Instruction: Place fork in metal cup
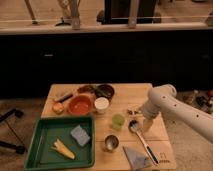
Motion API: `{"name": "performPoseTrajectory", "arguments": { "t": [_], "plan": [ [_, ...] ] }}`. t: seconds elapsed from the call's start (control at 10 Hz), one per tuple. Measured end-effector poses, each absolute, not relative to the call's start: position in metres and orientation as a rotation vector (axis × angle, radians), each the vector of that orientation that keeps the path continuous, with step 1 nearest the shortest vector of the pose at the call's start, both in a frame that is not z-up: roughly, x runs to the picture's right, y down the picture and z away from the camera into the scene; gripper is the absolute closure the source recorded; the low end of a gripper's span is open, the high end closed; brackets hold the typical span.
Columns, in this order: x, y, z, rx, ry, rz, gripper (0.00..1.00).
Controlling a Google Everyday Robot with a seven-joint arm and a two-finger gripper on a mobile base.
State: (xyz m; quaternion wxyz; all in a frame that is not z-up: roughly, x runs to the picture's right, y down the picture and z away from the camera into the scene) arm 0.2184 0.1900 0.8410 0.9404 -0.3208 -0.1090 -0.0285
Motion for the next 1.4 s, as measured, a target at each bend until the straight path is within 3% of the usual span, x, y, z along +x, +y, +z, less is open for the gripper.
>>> {"name": "performPoseTrajectory", "arguments": {
  "t": [1.4],
  "plan": [
    [0.244,0.166,0.882,-0.671,-0.220,-0.096,0.20]
  ]
}}
